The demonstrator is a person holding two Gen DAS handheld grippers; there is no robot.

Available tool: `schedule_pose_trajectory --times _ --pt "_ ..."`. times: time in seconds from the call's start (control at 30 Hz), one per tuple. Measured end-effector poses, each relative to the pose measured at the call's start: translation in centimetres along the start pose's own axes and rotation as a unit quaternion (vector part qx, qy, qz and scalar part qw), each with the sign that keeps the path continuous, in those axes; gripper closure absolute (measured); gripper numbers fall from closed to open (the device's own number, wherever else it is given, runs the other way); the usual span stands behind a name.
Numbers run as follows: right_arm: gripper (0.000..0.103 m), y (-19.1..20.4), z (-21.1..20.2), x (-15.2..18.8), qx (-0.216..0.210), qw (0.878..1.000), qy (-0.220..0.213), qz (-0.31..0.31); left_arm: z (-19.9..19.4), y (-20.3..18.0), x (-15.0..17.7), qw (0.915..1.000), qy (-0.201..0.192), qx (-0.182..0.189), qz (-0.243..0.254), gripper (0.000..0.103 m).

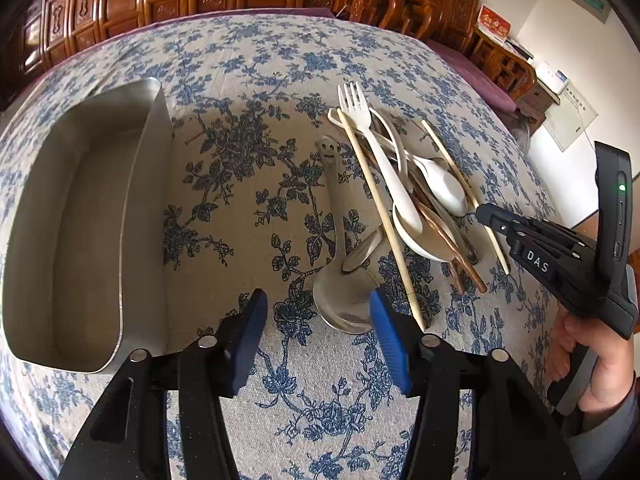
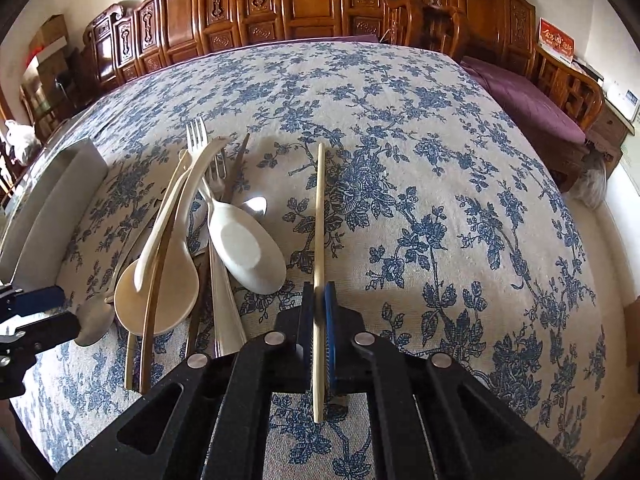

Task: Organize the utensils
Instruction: 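Close the left tool on the metal spoon while the right tool holds the chopstick, then lower the metal spoon into the grey tray and open the left tool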

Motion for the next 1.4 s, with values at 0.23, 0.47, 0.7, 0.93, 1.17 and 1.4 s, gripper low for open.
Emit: schedule_pose_trajectory --times 0.23,0.47,0.7,0.93,1.17,1.4 --pt "0.097 0.0 0.0 0.0 -0.001 1.000 0.000 0.001 1.0 -0.4 0.1 0.9997 0.013 0.012 -0.020 0.063" --pt "0.097 0.0 0.0 0.0 -0.003 1.000 0.000 0.003 0.9 -0.2 -0.1 0.9993 0.008 0.013 -0.035 0.093" --pt "0.097 0.1 0.0 0.1 -0.008 1.000 0.004 0.005 -1.0 0.6 -0.3 0.9992 -0.018 -0.009 -0.034 0.102" --pt "0.097 0.3 -0.5 -0.2 -0.017 1.000 -0.003 0.014 -3.3 2.2 -0.3 0.9981 -0.040 -0.032 -0.035 0.102" --pt "0.097 -0.1 -1.6 -0.7 -0.020 0.999 -0.018 0.022 -6.1 3.8 -0.7 0.9954 -0.071 -0.054 -0.034 0.102" --pt "0.097 0.4 -2.4 -0.9 -0.023 0.999 -0.029 0.015 -8.7 5.7 -1.4 0.9920 -0.099 -0.071 -0.033 0.102"
Point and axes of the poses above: each gripper's, at about its wrist camera, not at the fingertips, and z roughly the way its jaws point, y to its left, x to its underside, the point moved 10 cm from there along z, roughly the way its jaws point, and after that the axes turned 15 degrees about z, right-handed, at the moved point
